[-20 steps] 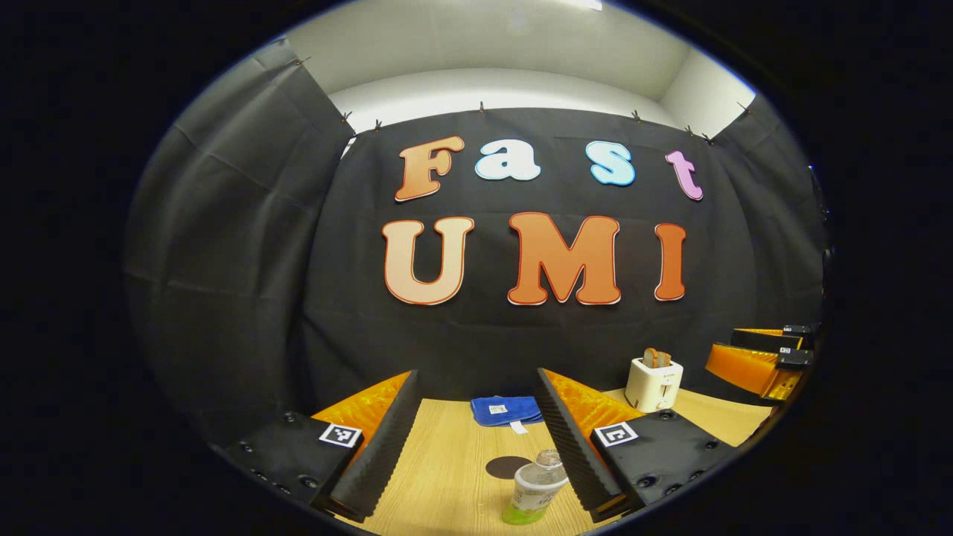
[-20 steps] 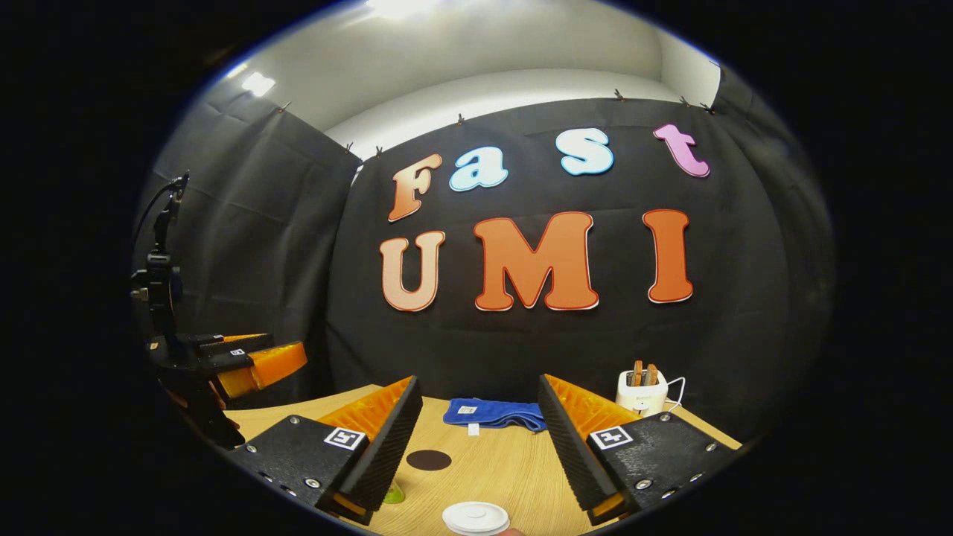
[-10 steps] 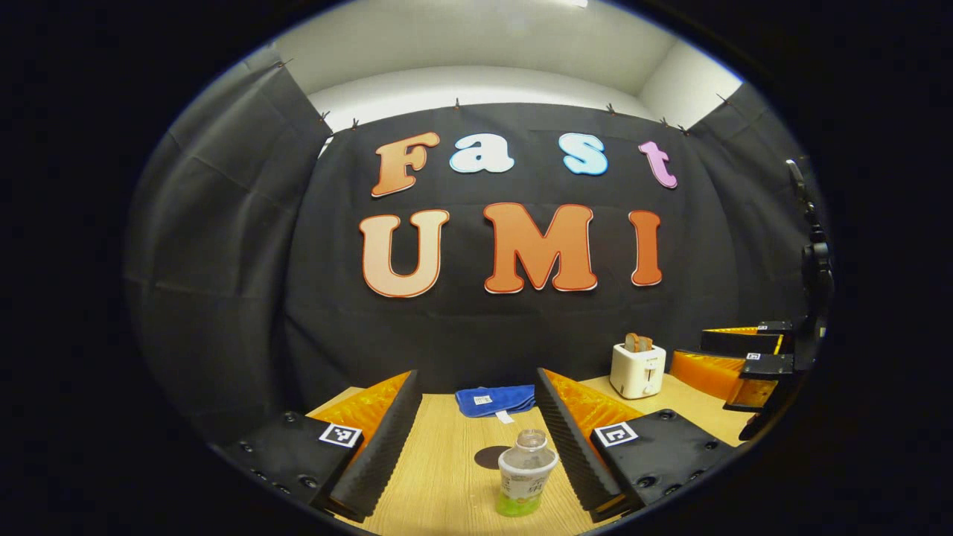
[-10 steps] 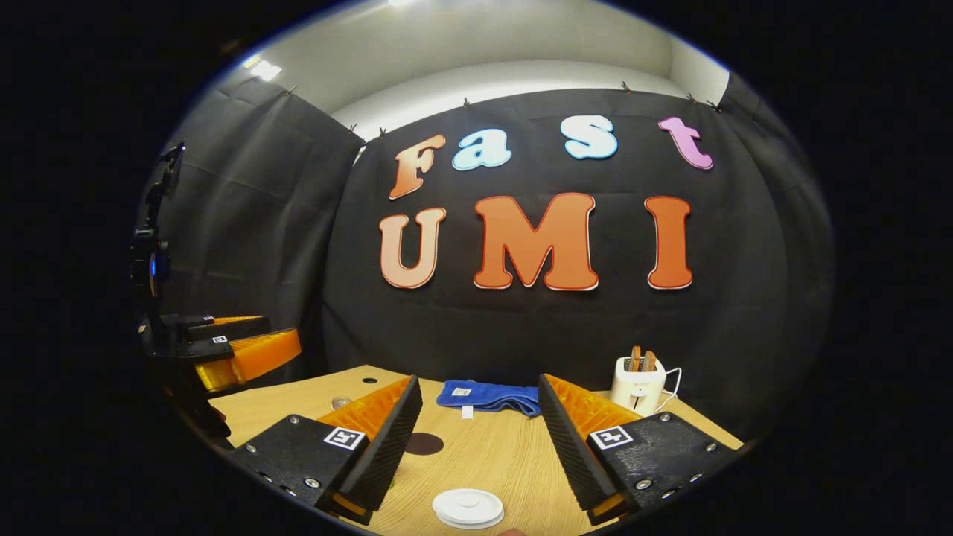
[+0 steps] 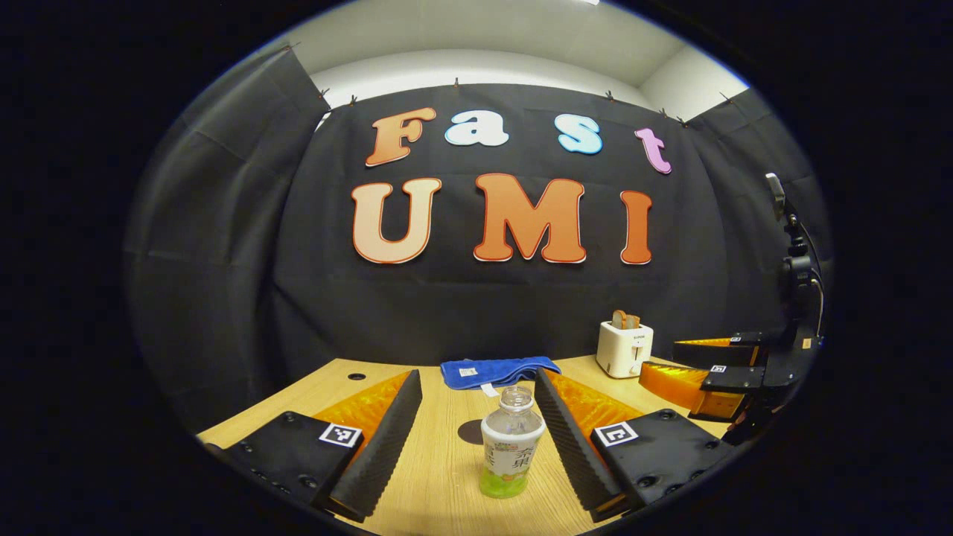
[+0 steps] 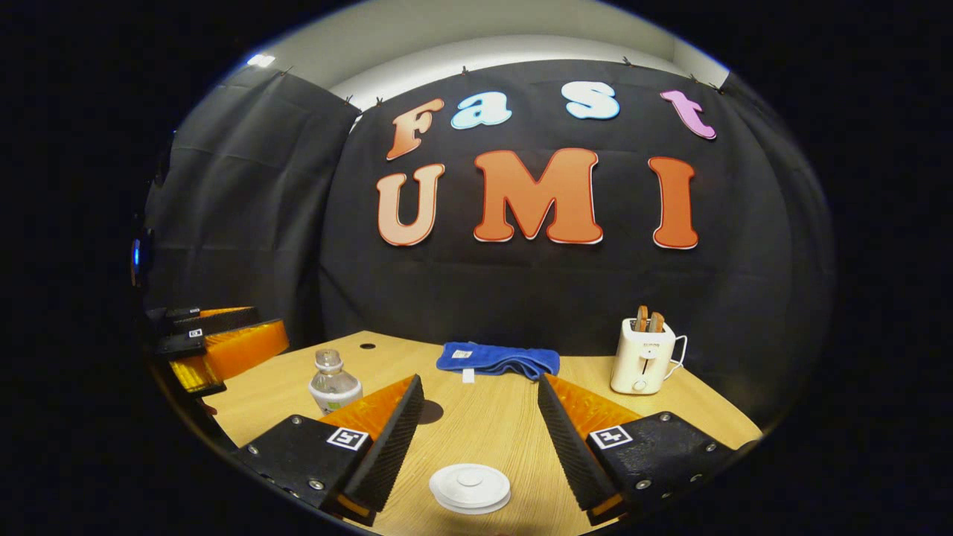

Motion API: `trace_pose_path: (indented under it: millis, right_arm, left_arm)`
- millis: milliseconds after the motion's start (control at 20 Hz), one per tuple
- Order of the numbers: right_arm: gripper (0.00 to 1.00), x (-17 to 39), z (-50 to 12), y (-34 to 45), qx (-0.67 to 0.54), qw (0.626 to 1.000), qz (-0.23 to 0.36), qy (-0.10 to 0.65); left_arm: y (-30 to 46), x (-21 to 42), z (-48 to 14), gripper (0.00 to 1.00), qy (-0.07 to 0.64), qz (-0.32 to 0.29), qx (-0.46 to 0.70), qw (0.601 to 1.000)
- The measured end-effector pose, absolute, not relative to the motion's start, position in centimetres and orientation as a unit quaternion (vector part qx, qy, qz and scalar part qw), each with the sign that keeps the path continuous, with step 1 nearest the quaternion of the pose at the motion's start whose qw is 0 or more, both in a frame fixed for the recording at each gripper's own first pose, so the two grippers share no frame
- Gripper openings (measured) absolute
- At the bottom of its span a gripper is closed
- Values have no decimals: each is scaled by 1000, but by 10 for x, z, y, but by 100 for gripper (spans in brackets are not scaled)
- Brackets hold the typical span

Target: Open the teacup lid with one hand, grasp the water bottle and pour water into the teacup with the other hand; after pouring, place the water bottle on the coaster and then close the teacup lid.

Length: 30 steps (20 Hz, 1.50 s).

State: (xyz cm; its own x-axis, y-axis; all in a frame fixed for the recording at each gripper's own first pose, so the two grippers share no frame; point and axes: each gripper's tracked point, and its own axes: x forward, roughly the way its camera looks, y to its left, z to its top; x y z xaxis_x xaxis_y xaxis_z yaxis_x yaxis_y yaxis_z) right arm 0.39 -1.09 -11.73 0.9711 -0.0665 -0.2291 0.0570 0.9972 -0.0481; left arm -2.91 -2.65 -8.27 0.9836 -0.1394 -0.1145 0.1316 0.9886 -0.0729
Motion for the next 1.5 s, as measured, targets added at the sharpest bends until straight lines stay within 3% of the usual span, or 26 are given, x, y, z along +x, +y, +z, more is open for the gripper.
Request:
trace_pose_path:
  millis: [500,800,1100,1150,1350,1500]
  right_arm:
    - [87,-2,-195,-11,-15,982,-20,188]
    - [78,-5,-232,-9,-24,976,-13,218]
    - [61,-7,-253,-2,-36,969,-2,245]
    - [52,-7,-252,-2,-40,969,-4,245]
    - [34,-6,-250,-3,-40,969,-3,244]
    - [27,-6,-250,-3,-24,968,3,248]
  left_arm:
    - [-26,-31,-123,96,82,-64,-2,995]
    - [-31,-31,-139,98,97,-70,-7,993]
    - [-35,-30,-149,96,108,-70,-7,992]
    - [-35,-31,-151,98,109,-71,-6,992]
    - [-38,-29,-153,98,110,-73,1,991]
    - [-44,-31,-156,98,115,-80,-6,990]
